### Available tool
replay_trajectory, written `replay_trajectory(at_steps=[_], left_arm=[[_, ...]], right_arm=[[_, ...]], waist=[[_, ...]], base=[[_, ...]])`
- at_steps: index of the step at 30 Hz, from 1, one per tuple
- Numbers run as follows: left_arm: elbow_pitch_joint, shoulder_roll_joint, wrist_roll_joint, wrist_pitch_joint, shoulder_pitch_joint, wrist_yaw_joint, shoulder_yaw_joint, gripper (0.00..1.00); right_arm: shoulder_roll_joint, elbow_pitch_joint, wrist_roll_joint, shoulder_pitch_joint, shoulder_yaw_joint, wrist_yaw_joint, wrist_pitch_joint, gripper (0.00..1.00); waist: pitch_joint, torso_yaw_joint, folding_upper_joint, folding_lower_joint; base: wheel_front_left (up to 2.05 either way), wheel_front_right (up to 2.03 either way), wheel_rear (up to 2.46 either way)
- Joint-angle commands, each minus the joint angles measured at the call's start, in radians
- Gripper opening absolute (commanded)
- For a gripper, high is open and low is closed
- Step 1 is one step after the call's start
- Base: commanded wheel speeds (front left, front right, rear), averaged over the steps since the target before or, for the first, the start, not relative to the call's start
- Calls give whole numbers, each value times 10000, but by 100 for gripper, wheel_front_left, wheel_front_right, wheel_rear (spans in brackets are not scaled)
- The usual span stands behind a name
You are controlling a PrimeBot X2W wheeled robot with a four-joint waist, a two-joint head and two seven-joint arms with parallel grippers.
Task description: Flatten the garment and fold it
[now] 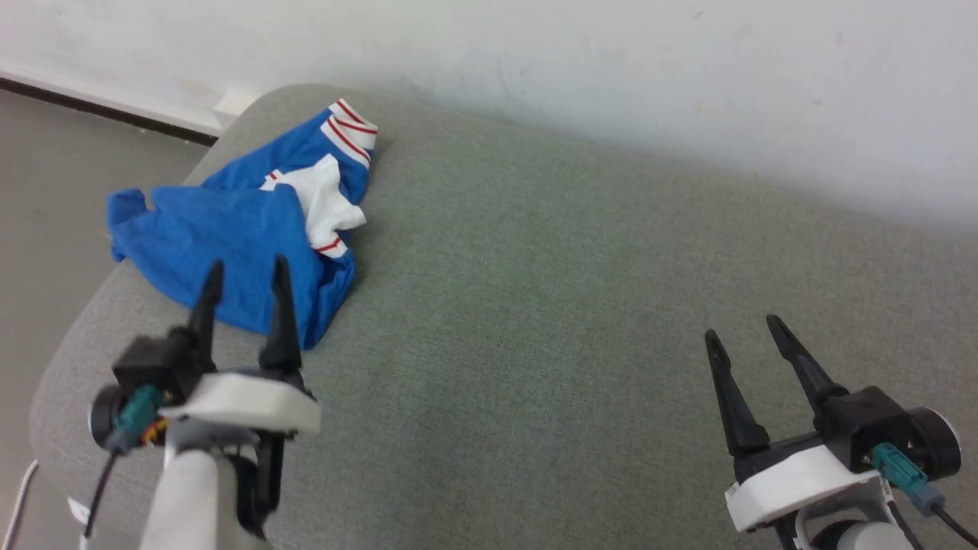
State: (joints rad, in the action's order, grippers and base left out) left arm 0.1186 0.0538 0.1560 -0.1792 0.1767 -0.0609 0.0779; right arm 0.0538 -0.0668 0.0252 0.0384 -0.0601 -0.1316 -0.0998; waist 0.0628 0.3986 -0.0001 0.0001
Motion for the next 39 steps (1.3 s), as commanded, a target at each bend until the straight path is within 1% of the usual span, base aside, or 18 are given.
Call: replay_trajectory(at_steps=[1, 5, 7, 9, 10, 12, 16, 20, 24, 28, 31, 35, 39], left_arm=[[175, 68, 123, -125, 583, -95, 183, 100], [738, 326, 331, -209, 1655, -189, 625, 100], [1234, 485, 490, -251, 2188, -246, 727, 100], [1796, 794, 617, -269, 2773, -300, 804, 100], [1796, 794, 617, -269, 2773, -300, 804, 100], [2322, 1104, 748, -205, 3382, -341, 888, 100], [3654, 1899, 845, 343, 4606, -399, 978, 100], [5170, 2683, 1069, 1396, 5642, -469, 1029, 100], [6533, 3216, 1330, 2566, 6379, -541, 928, 100], [7647, 3426, 1783, 3954, 6998, -611, 693, 100], [8344, 3439, 2202, 4863, 7394, -648, 605, 100], [9089, 3584, 2726, 5943, 7704, -690, 440, 100], [9441, 3684, 3028, 6783, 7628, -696, 246, 100]], right_arm=[[-25, -101, -134, -225, -50, 7, 4, 100], [-26, -139, -265, -459, -176, 7, 49, 100], [-27, -169, -301, -515, -159, 7, 55, 100], [-27, -223, -284, -564, -104, 7, 55, 100], [-27, -223, -284, -564, -104, 7, 55, 100], [-28, -284, -285, -673, -30, 8, 44, 100], [-29, -410, -395, -937, 31, 8, 69, 100], [-31, -547, -519, -1255, 79, 8, 70, 100], [-32, -589, -581, -1485, 63, 9, 67, 100], [-33, -653, -397, -1681, 32, 9, 114, 100], [-34, -768, -410, -1862, 54, 9, 146, 100], [-36, -919, -506, -2124, 52, 9, 178, 100], [-36, -924, -418, -2215, 45, 9, 130, 100]], waist=[[327, -101, 1, -1], [747, -387, 1, -1], [960, -513, 1, -1], [1180, -658, 1, -1], [1180, -658, 1, -1], [1466, -790, 1, -1], [2087, -1048, 1, -1], [2744, -1310, 1, -1], [3323, -1493, 1, -1], [3912, -1548, 1, -1], [4272, -1548, 1, -1], [4619, -1622, 1, -1], [4639, -1749, 1, -1]], base=[[0, 0, 0], [0, 0, 0], [0, 0, 0], [0, 0, 0], [0, 0, 0], [0, 0, 0], [0, 0, 0], [0, 0, 0], [0, 0, 0], [0, 0, 0], [0, 0, 0], [0, 0, 0], [0, 0, 0]])
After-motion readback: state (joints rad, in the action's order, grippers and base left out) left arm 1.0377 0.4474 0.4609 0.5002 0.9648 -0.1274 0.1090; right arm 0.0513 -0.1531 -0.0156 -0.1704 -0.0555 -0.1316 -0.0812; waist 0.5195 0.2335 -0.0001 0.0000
